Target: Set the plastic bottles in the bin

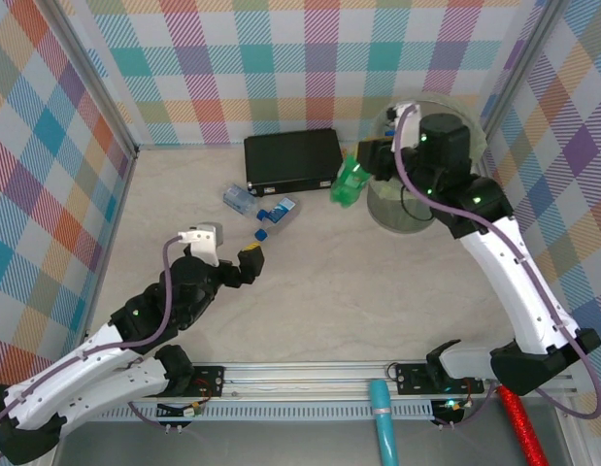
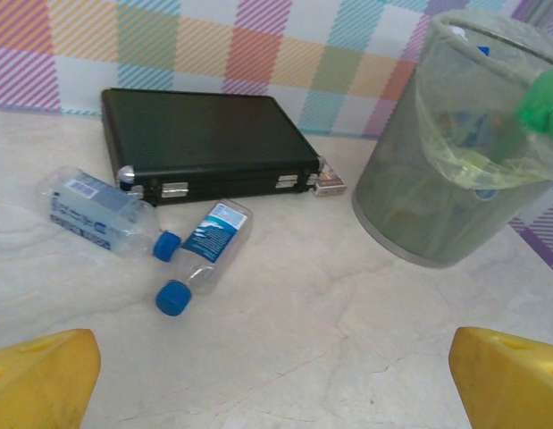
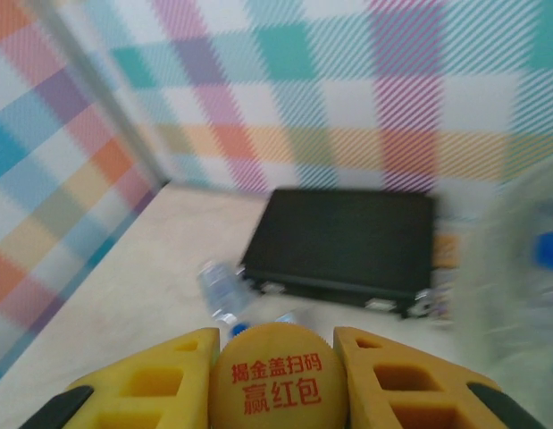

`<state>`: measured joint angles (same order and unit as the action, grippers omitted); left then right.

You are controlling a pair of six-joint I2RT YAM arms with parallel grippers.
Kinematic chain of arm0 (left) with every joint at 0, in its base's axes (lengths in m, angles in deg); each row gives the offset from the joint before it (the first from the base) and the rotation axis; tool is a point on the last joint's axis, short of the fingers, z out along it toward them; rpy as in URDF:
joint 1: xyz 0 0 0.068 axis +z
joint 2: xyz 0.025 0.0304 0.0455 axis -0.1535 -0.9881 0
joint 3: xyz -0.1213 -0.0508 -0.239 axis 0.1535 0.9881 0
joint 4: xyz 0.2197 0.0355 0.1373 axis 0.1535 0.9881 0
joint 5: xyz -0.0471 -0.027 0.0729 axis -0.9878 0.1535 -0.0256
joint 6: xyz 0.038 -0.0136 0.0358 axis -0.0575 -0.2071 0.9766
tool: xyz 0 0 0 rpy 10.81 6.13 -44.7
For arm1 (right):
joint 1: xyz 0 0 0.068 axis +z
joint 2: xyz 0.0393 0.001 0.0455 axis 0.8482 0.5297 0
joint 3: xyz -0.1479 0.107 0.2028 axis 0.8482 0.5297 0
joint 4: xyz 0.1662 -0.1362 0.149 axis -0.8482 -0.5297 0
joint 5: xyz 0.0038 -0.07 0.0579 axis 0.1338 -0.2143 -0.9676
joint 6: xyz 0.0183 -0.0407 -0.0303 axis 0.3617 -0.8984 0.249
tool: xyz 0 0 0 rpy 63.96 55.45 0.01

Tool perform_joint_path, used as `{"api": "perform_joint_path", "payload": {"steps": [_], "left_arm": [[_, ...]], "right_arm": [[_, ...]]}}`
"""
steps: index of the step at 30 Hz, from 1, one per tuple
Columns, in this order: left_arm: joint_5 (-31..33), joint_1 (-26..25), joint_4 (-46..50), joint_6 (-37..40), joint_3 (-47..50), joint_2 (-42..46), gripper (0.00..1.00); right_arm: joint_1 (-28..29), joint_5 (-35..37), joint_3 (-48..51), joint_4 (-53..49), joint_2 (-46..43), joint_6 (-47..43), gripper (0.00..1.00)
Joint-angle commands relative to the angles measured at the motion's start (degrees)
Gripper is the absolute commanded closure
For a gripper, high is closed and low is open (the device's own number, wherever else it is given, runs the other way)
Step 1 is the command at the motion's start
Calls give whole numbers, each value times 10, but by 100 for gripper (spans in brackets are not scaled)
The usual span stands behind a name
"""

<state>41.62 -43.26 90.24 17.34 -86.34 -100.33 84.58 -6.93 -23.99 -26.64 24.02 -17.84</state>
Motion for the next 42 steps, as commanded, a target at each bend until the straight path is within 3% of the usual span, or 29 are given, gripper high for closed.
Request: {"api": "perform_joint_path", "payload": {"steps": [1,9,14,27,34,42], "left_arm": [[34,-4,15,-9,11,17,0],[29,-4,21,-11,16,22,0],[13,-4,26,-17,21,39,0],[18,-4,67,-33,32,101,0],[27,-4,88,-45,38,131,0],[29,-4,89,-45,39,135,0]], "right_arm": [[-40,88,-45,6,5,-45,76],[-133,164,-118,68,88,-80,78],[-164,211,-153,98,163,-108,73],[-245,169,-211,108,298,-114,75],[-250,143,-229,76,346,-90,75],[-250,112,-171,62,351,-65,73]]}}
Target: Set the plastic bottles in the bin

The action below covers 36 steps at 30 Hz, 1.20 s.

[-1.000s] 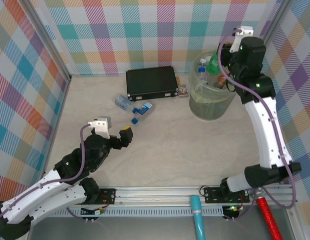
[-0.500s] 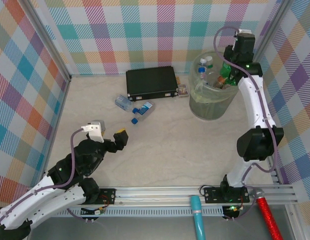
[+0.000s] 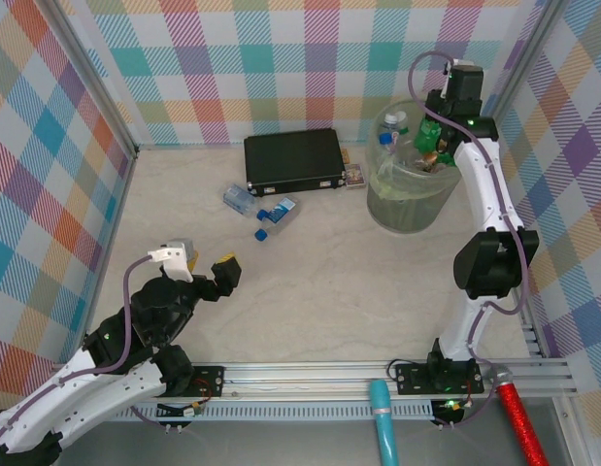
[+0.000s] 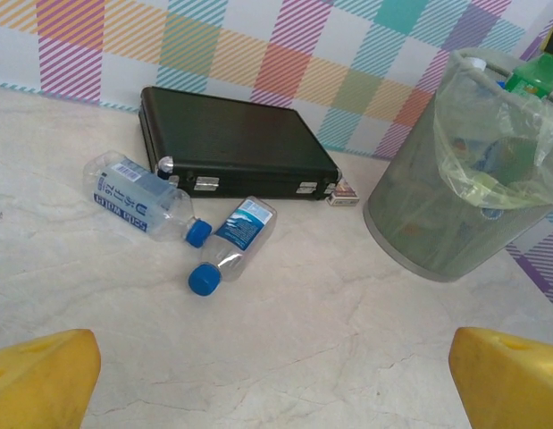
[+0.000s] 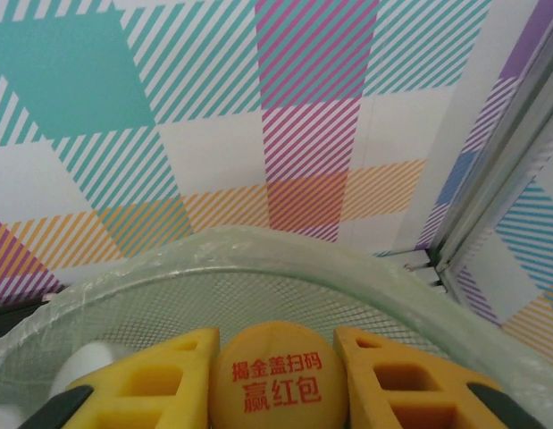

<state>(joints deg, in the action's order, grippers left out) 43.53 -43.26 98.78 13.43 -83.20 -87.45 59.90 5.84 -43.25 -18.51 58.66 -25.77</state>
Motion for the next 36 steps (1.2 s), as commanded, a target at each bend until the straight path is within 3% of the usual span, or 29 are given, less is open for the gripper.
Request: {"api": "perform_joint_path", "payload": {"steps": [1,9,17,25,36], "left_arm": [[10,-4,3,-5,8,5,0],[8,-4,2,-9,10,2,0],[8,-4,5,-8,7,7,0],[0,-4,1,-8,8,6,0],[-1,-4,6,-8,10,16,0]], "right_arm": [[-3,-19,26,-21,6,15,73],[-3,-46,19,-58,19,18,71],[-2,-20,-11,-45,-17,-3,71],[-3,52,-67,-30,-47,-43,74],[-10,117,14,23,-54,-119,73]]}}
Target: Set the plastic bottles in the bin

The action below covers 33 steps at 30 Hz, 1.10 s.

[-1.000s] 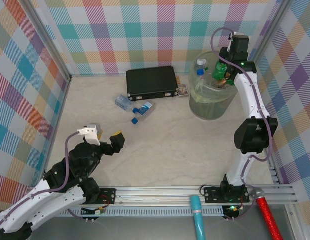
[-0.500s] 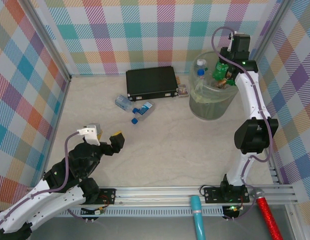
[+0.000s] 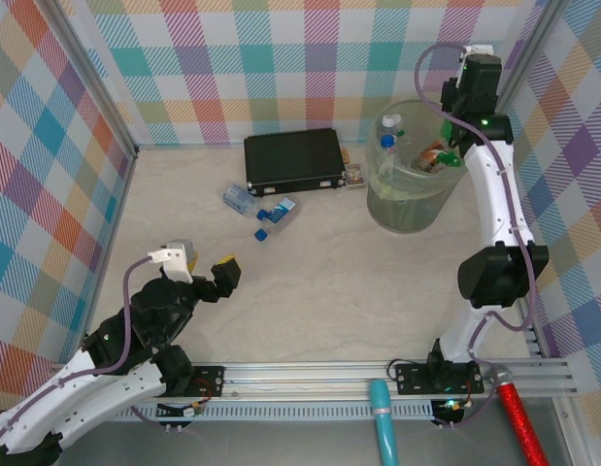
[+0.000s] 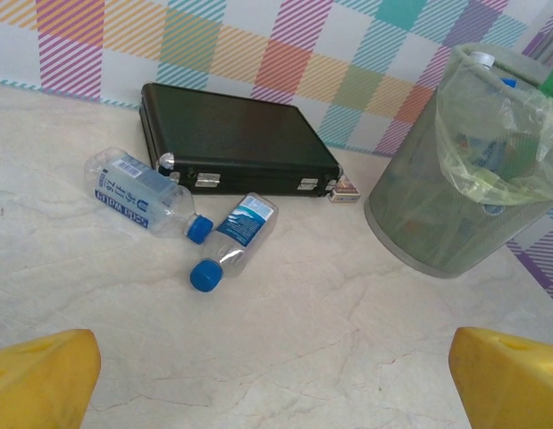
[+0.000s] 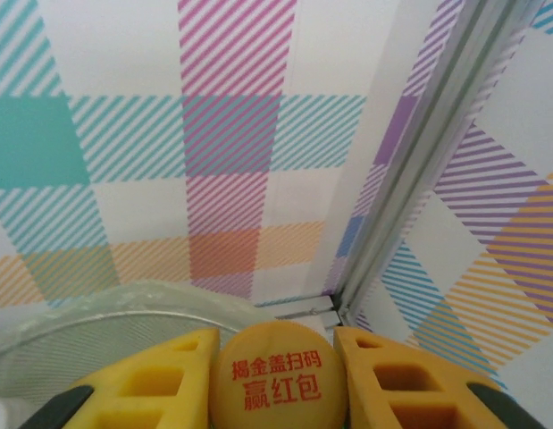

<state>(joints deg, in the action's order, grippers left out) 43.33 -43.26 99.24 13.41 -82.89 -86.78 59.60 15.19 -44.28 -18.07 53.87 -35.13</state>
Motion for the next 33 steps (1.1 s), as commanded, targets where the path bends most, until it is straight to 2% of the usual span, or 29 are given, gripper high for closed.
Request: {"api": "perform_joint_path", "payload": {"steps": [1,9,17,29,33], "left_arm": [[1,-4,1,-9,8,9,0],[1,-4,2,-11,10,11,0],[3,-4,2,-10,7,10,0],[2,-4,-6,-9,3,-6,0],[1,-4,-8,-10,2,-9,0]], "right_arm": [[-7,20,32,17,-6,-21,72],[-24,-25,71,-27,14,51,70],[-29,-57,71,-45,24,75,71],[-18,-126,-86,-65,28,103,72],[-12,-137,-85,-77,50,107,72]]}}
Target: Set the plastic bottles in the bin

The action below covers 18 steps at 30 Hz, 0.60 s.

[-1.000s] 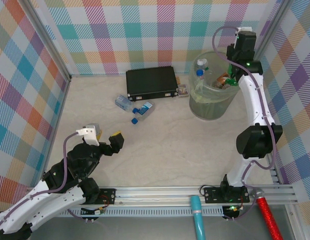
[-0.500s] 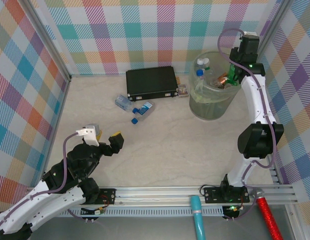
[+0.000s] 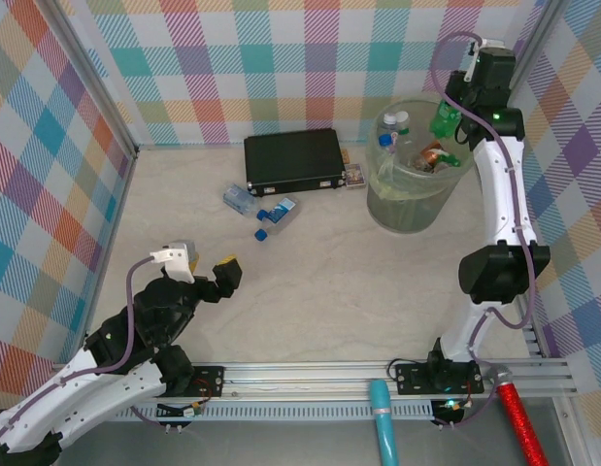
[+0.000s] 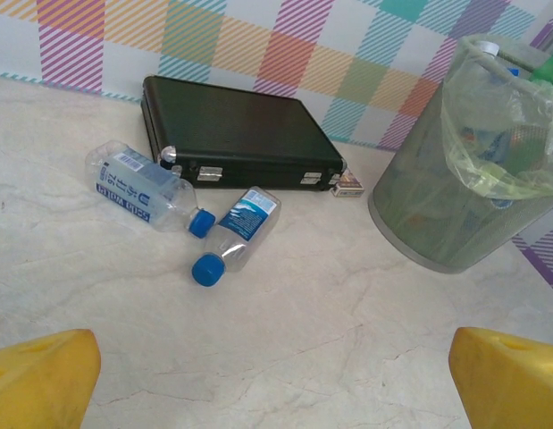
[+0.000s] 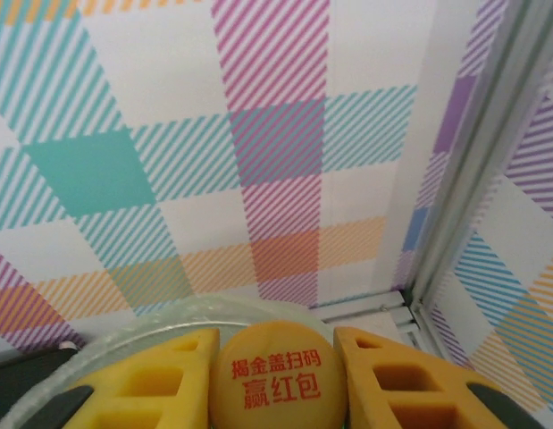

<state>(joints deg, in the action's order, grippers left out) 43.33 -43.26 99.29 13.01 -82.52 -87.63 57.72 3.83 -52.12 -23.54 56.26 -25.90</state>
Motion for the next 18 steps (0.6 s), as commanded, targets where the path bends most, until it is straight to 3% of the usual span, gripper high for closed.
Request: {"api": "perform_joint_path", "payload": {"steps": [1,18], "left_arm": [[1,-4,-7,-6,-2,0,0],[5,-4,5,-8,-8,1,0]], "right_arm": [[7,-26,-4,-27,33,14,72],[10,-62,1,-114,103,27,65]]}}
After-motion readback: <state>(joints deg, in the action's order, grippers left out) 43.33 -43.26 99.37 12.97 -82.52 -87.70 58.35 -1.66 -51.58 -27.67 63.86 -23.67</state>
